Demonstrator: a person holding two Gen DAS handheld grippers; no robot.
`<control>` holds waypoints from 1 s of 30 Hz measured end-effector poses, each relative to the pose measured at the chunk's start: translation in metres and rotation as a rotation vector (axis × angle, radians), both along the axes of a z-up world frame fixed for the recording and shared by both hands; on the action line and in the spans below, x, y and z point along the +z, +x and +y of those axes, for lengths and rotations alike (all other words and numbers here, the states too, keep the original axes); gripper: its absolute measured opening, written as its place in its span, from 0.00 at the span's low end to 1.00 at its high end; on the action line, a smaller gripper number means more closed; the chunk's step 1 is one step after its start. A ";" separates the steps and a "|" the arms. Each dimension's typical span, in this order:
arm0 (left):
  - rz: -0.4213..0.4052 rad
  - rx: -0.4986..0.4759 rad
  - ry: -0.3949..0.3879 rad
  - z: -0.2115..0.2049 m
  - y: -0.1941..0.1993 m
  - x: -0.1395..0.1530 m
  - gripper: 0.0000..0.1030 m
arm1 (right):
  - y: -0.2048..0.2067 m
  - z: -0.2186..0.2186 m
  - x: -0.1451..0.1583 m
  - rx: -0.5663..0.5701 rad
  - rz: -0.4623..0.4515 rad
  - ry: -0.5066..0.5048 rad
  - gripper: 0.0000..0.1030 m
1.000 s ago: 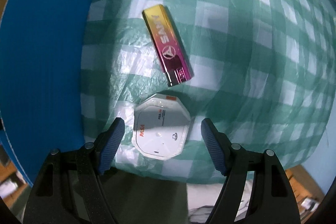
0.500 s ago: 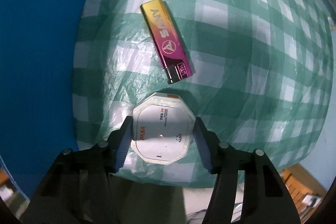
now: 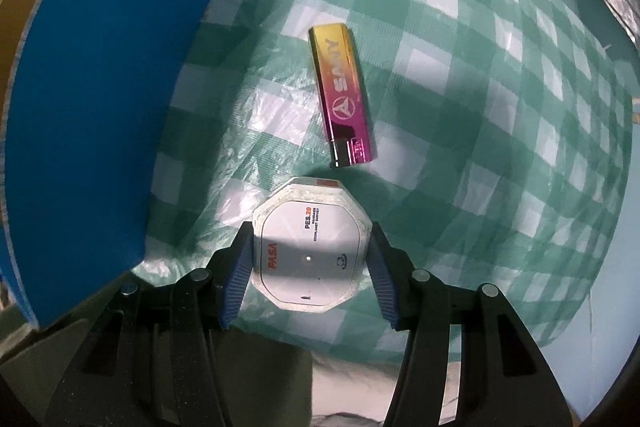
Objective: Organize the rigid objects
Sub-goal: 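Carry the white octagonal plug into the box with the right tool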
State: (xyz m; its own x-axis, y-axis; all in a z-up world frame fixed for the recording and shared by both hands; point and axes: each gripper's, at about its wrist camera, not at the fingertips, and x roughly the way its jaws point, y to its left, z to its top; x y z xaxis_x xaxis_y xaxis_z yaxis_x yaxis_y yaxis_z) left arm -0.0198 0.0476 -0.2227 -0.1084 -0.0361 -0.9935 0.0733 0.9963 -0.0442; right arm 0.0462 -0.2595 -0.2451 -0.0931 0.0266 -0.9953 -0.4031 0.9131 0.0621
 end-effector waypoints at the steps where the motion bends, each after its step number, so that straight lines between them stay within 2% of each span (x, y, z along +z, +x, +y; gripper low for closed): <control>1: 0.000 -0.001 0.000 0.001 0.000 0.000 0.22 | 0.006 -0.001 0.004 0.004 -0.001 0.004 0.52; 9: -0.001 -0.002 0.002 0.002 0.000 -0.001 0.22 | 0.017 -0.004 0.035 0.052 -0.021 0.030 0.52; 18: -0.003 -0.004 0.004 0.002 0.000 0.000 0.22 | 0.035 0.014 0.067 0.119 -0.044 0.063 0.52; 30: -0.004 0.000 0.002 0.003 0.001 0.001 0.22 | 0.046 0.067 0.114 0.246 -0.090 0.131 0.52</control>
State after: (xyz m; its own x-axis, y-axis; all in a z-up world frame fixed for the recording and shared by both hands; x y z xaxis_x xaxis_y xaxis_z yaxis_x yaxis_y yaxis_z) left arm -0.0192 0.0502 -0.2216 -0.1047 -0.0342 -0.9939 0.0734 0.9964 -0.0420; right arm 0.0921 -0.1927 -0.1311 -0.0240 0.1432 -0.9894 -0.6208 0.7736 0.1270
